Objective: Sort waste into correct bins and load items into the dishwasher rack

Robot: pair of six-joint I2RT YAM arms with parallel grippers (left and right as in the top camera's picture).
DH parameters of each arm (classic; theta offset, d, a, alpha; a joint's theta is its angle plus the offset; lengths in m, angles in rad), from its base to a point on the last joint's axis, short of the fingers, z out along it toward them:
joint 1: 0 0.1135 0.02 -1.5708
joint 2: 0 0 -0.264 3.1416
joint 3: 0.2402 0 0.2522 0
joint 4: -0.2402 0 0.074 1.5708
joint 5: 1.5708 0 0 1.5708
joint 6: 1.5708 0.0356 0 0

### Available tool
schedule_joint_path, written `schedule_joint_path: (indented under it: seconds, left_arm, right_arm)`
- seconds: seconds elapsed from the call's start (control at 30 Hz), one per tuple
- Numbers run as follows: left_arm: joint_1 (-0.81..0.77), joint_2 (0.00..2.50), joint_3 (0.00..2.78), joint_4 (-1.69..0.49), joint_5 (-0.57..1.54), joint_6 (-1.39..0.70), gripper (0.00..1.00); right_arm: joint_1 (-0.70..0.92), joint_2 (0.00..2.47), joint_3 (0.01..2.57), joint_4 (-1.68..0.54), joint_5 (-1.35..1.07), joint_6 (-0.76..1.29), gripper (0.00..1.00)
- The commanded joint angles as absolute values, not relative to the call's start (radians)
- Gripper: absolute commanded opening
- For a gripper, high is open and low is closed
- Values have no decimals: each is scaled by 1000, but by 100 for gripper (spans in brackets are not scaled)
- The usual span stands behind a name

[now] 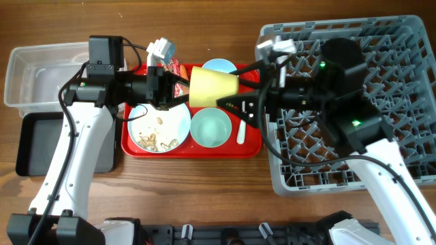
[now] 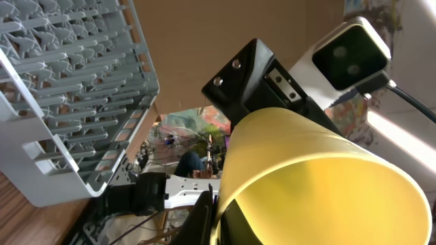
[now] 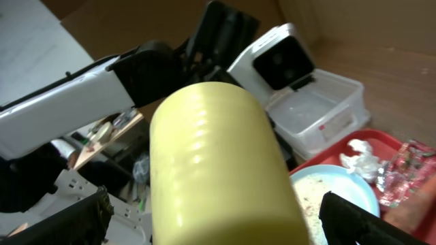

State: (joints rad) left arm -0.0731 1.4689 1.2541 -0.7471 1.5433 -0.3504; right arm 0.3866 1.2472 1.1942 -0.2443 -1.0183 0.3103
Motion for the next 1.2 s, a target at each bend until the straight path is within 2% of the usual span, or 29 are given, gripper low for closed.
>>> schedule_joint_path:
  seconds: [0.0, 0.03, 0.07, 0.17, 0.2, 0.23, 0.27, 0.3, 0.4, 0.47, 0.6, 0.67, 0.83, 0.97, 1.13, 1.17]
  left_arm:
    - [-83, 1468, 1264, -743, 1572, -347, 4]
    - [-83, 1468, 1264, -743, 1569, -347, 4]
    - [-83, 1468, 1264, -740, 1569, -347, 4]
    - [-83, 1468, 1264, -735, 1569, -347, 4]
    - [-83, 1468, 1264, -733, 1569, -348, 4]
    - [-83, 1468, 1264, -728, 1569, -348, 4]
    - [-83, 1468, 1264, -721, 1569, -348, 4]
    - [-83, 1468, 1264, -715, 1569, -348, 4]
    - [-83, 1468, 1264, -702, 1562, -348, 4]
    - [-83, 1468, 1264, -701, 1551, -348, 4]
    - [-83, 1468, 1264, -683, 1551, -349, 4]
    - [-83, 1468, 1264, -672, 1552, -356, 4]
    - [-83, 1468, 1264, -605, 1551, -411, 4]
    - [-83, 1468, 1264, -600, 1551, -413, 4]
    - [-83, 1468, 1264, -582, 1551, -412, 4]
    - [-83, 1468, 1264, -579, 1551, -412, 16]
  right_arm:
    - [403, 1259, 1210, -198, -1048, 327, 94]
    - [403, 1259, 1210, -184, -1048, 340, 90]
    - [403, 1259, 1210, -173, -1049, 346, 82]
    - [403, 1259, 1210, -169, -1050, 369, 67]
    - [403, 1259, 1210, -170, -1057, 370, 59]
    - [403, 1259, 1210, -170, -1070, 369, 58]
    - [403, 1259, 1210, -170, -1085, 370, 59]
    - [403, 1259, 1210, -170, -1102, 370, 68]
    - [403, 1259, 1210, -173, -1129, 370, 69]
    - [403, 1259, 1210, -176, -1132, 369, 79]
    - [403, 1260, 1206, -190, -1131, 369, 90]
    - [407, 1262, 1202, -222, -1124, 366, 92]
    - [407, 1282, 1202, -247, -1124, 367, 87]
    - [407, 1287, 1202, -244, -1124, 366, 70]
    - [407, 1287, 1202, -237, -1126, 367, 60]
    - [407, 1287, 1202, -237, -1128, 366, 60]
